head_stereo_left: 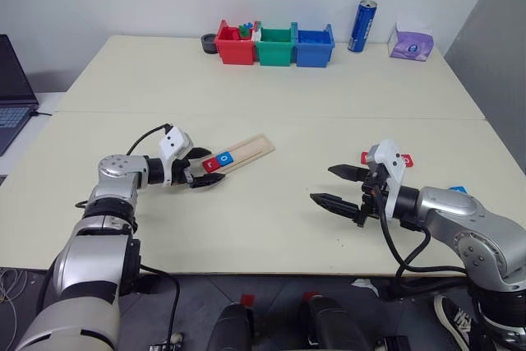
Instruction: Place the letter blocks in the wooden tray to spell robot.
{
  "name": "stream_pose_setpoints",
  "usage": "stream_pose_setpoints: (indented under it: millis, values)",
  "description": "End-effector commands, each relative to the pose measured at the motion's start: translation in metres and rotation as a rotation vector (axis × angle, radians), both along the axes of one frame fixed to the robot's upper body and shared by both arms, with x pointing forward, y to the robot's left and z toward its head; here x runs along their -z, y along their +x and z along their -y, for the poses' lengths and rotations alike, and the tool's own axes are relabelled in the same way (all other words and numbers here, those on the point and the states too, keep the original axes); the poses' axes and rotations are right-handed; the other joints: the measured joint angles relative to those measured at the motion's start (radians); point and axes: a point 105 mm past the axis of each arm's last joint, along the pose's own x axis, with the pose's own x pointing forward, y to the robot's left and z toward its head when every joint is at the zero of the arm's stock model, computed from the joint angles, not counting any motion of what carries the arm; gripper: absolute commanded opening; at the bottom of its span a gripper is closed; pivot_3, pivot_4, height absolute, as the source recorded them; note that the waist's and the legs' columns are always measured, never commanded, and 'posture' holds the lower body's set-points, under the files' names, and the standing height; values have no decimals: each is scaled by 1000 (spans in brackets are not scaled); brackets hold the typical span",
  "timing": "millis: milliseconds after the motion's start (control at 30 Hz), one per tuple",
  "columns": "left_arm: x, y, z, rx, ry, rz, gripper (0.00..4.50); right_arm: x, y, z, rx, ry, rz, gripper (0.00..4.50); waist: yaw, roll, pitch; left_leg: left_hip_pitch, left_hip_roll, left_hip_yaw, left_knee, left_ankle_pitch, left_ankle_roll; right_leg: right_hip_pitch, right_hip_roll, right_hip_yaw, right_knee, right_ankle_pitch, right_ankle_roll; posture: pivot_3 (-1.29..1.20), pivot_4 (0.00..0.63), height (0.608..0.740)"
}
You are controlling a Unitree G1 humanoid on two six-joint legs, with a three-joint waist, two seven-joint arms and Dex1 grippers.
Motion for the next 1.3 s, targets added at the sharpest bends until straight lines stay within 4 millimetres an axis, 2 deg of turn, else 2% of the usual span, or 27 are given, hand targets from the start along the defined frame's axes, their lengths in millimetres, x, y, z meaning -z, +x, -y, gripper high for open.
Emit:
stream_pose_setpoints:
  millis: [33,467,667,767,800,833,1067,1200,1300]
  values:
    - [-19,7,-2,-5,-1,66,4500,-14,-3,-1,-6,13,55,4444,0,0,0,0,0,0,0,0,0,0,0,0,0,0,0,0,150,740]
    - [8,-3,-18,-57,76,-18,4500,-17,0,-2,-3,19,61,4444,0,0,0,0,0,0,0,0,0,0,0,0,0,0,0,0,150,740]
    - [14,-5,-19,-58,93,-50,4500,-18,1,-1,6,23,67,4444,-1,0,0,1,0,0,0,0,0,0,0,0,1,0,0,0,150,740]
    - [14,-4,-17,-53,90,-51,3951,-19,2,-1,10,24,69,4500,-1,0,0,1,0,0,0,0,0,0,0,0,1,0,0,0,150,740]
    - [14,-4,-16,-48,89,-51,3641,-19,3,-1,12,25,70,4500,-1,0,0,1,0,0,0,0,0,0,0,0,1,0,0,0,150,740]
    - [14,-4,-14,-41,88,-53,3408,-19,3,-1,15,25,72,4500,-1,0,0,1,0,0,0,0,0,0,0,0,1,0,0,0,150,740]
    - [13,-4,-1,31,93,-34,3401,-21,4,0,22,26,80,4500,0,0,0,1,0,0,0,0,0,0,0,0,1,0,0,0,150,740]
    - [16,-15,23,196,73,-28,3401,-20,-4,-1,-12,9,83,4500,3,0,0,1,0,0,0,0,0,1,0,0,1,0,0,0,150,740]
    - [19,-27,47,346,46,-11,3401,-10,-25,0,-113,-61,79,4500,10,0,0,0,-1,0,1,0,0,1,-1,0,0,0,0,0,150,740]
